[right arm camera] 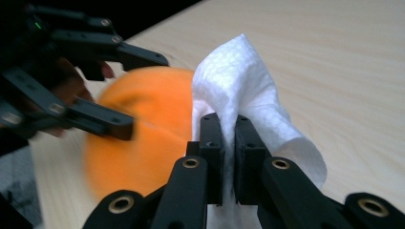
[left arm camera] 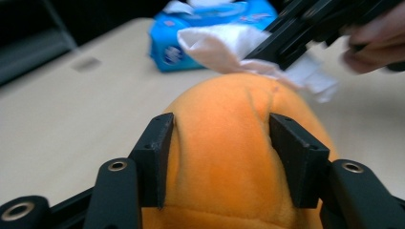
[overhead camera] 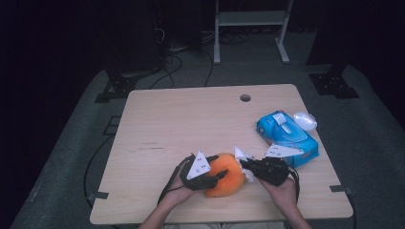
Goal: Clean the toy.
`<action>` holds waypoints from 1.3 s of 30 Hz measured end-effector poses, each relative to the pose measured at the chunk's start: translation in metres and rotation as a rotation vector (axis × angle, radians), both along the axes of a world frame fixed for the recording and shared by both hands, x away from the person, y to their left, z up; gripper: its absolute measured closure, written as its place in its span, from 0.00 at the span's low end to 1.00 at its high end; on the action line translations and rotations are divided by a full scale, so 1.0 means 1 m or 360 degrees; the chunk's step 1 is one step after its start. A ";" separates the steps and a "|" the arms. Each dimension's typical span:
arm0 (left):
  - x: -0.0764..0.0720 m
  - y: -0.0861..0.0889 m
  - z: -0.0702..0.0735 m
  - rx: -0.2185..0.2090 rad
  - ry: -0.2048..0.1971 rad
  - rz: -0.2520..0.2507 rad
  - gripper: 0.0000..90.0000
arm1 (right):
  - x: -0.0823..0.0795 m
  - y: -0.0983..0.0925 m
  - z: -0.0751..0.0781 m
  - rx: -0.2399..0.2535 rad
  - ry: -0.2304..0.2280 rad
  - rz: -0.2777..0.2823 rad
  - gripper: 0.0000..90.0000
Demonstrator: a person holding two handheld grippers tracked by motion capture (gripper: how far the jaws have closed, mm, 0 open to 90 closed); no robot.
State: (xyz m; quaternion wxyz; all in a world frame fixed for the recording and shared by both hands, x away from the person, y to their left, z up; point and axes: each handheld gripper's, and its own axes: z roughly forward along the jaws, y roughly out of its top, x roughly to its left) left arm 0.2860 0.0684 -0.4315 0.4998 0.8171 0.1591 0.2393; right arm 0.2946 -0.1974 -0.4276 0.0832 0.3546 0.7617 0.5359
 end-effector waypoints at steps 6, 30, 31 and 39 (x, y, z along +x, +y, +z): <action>0.002 0.008 0.004 -0.0094 0.0202 -0.0144 0.34 | -0.004 0.013 -0.005 -0.0042 -0.0016 0.0070 0.93; 0.003 0.014 0.000 -0.0043 0.0116 -0.0040 0.44 | -0.001 0.010 -0.013 -0.0010 -0.0053 0.0030 0.93; 0.003 0.016 -0.001 -0.0053 0.0140 -0.0053 0.43 | 0.002 0.007 -0.016 -0.0041 -0.0038 -0.0013 0.93; 0.002 0.028 -0.004 -0.0108 0.0237 -0.0127 0.39 | -0.012 0.022 -0.003 -0.0048 -0.0149 0.0036 0.93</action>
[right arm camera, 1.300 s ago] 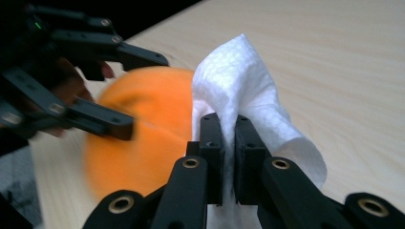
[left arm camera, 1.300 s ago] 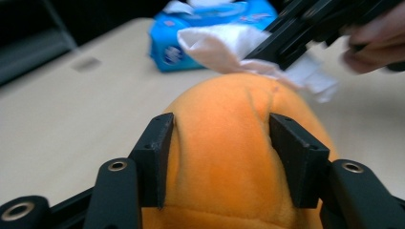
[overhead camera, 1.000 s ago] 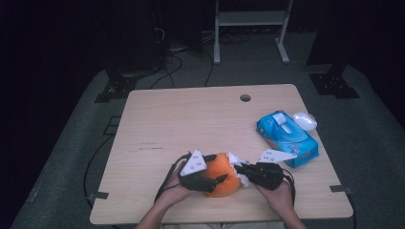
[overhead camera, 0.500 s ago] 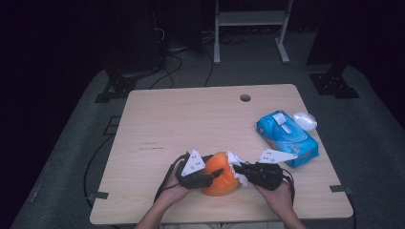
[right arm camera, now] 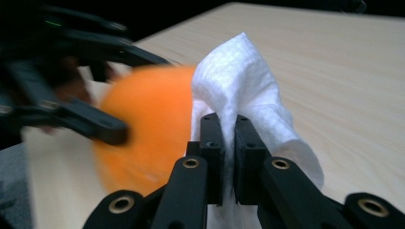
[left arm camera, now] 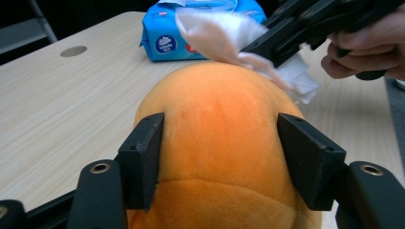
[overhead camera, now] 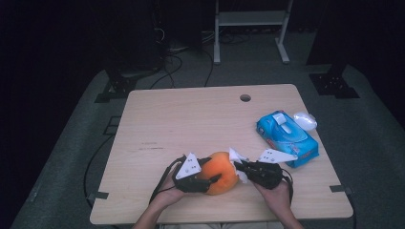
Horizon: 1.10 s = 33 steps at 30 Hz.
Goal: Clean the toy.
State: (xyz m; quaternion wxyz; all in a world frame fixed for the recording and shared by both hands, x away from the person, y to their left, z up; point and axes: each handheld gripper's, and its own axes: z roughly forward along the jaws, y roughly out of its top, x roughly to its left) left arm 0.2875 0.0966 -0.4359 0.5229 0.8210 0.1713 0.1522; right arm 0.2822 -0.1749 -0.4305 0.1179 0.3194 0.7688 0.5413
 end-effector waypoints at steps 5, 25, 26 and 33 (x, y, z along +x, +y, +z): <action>0.009 0.011 0.007 -0.0185 0.0151 -0.0011 0.19 | -0.011 0.005 -0.003 -0.0081 -0.0081 0.0038 0.93; 0.005 -0.009 -0.006 -0.0098 0.0019 0.0099 0.39 | -0.001 0.000 -0.006 0.0025 -0.0044 0.0026 0.93; 0.006 -0.007 -0.006 -0.0096 0.0031 0.0097 0.39 | 0.002 -0.003 -0.008 0.0017 -0.0034 0.0000 0.93; 0.000 0.002 -0.009 -0.0085 -0.0007 0.0086 0.38 | 0.005 -0.010 -0.012 -0.0025 0.0013 -0.0097 0.93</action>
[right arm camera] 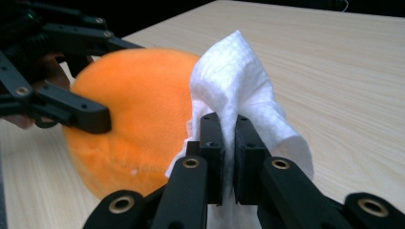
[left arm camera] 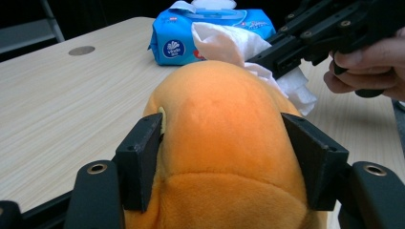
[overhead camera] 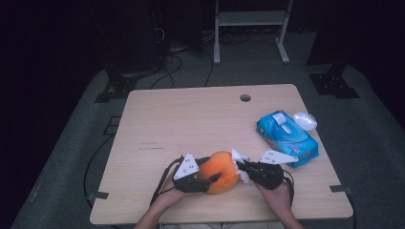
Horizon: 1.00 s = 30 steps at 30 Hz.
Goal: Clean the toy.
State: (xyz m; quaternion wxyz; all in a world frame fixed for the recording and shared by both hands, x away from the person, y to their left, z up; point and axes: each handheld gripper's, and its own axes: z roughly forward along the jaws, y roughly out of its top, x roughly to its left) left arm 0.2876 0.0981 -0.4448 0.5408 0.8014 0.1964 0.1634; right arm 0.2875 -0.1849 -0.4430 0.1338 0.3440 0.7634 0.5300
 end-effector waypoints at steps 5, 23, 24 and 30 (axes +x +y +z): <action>0.001 0.002 0.002 -0.0008 0.0008 0.0001 0.33 | -0.012 0.011 0.009 0.0019 -0.0099 0.0074 0.93; -0.008 -0.027 0.006 0.0040 -0.0174 0.0037 0.37 | -0.008 0.005 0.014 0.0126 -0.0069 0.0069 0.93; -0.010 -0.027 0.006 0.0042 -0.0179 0.0019 0.36 | -0.005 0.001 0.013 0.0120 -0.0058 0.0036 0.93; 0.002 -0.015 0.005 -0.0056 0.0008 0.0041 0.17 | 0.001 -0.005 0.000 0.0076 0.0017 0.0005 0.93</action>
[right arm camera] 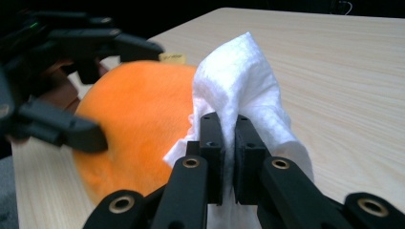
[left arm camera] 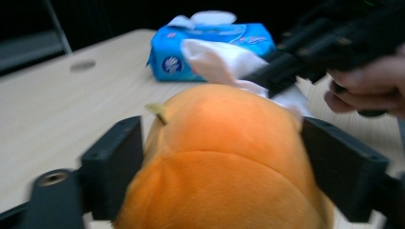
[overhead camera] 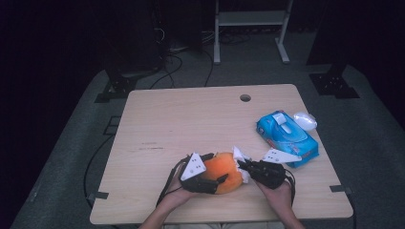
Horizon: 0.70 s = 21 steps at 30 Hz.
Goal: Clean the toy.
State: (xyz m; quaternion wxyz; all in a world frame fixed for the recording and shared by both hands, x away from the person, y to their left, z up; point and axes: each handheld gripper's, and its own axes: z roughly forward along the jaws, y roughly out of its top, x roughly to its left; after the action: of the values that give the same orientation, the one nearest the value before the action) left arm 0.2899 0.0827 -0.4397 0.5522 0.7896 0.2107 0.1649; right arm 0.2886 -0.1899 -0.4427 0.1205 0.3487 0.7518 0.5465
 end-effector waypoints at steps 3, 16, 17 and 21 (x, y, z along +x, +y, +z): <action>0.006 0.009 -0.003 -0.0038 0.0152 0.0036 0.10 | -0.002 0.006 0.000 -0.0048 -0.0023 0.0017 0.93; -0.013 -0.019 0.002 0.0131 -0.0207 -0.0007 0.32 | -0.019 0.020 0.029 -0.0119 -0.0236 0.0086 0.93; -0.013 -0.019 0.001 0.0111 -0.0184 -0.0018 0.29 | -0.018 0.018 0.027 -0.0113 -0.0219 0.0085 0.93; -0.003 -0.011 0.000 0.0029 0.0001 0.0004 0.14 | -0.014 0.012 0.017 -0.0113 -0.0157 0.0069 0.93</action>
State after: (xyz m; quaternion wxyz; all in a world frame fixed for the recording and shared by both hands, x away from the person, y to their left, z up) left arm 0.2868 0.0715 -0.4394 0.5447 0.7944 0.2104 0.1671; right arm 0.2746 -0.1784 -0.4253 0.1578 0.3005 0.7713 0.5385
